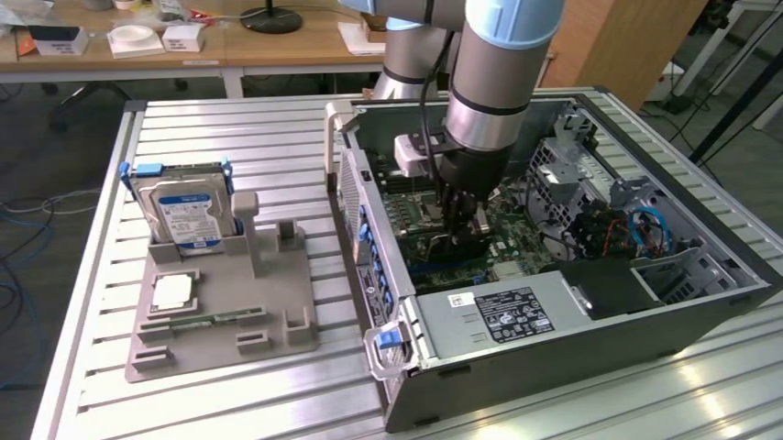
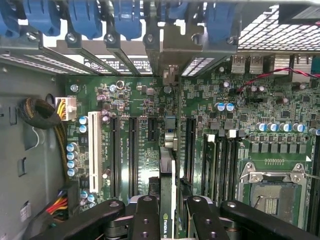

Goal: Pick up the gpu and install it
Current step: 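Insert the gpu into the slot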

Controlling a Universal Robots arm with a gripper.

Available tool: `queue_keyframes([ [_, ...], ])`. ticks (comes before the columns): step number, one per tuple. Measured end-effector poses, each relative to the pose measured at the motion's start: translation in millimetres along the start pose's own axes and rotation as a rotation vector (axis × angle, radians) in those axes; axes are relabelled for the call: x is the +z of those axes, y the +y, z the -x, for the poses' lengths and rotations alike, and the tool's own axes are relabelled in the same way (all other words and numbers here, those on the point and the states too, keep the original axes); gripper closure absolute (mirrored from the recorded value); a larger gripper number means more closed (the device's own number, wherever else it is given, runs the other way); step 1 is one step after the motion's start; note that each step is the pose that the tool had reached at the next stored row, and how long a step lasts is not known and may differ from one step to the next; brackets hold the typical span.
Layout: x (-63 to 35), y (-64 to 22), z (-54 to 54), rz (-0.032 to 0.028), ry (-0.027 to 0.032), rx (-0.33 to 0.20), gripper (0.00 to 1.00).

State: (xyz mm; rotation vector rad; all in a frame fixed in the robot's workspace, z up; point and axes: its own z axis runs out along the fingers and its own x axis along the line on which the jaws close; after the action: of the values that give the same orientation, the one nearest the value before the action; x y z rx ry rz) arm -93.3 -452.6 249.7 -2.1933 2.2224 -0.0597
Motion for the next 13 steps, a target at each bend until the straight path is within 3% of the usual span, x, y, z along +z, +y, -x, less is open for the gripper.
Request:
queue_keyframes([
  [13,3.5,0.2,0.0,0.0002,0.0003,0.000,0.74],
])
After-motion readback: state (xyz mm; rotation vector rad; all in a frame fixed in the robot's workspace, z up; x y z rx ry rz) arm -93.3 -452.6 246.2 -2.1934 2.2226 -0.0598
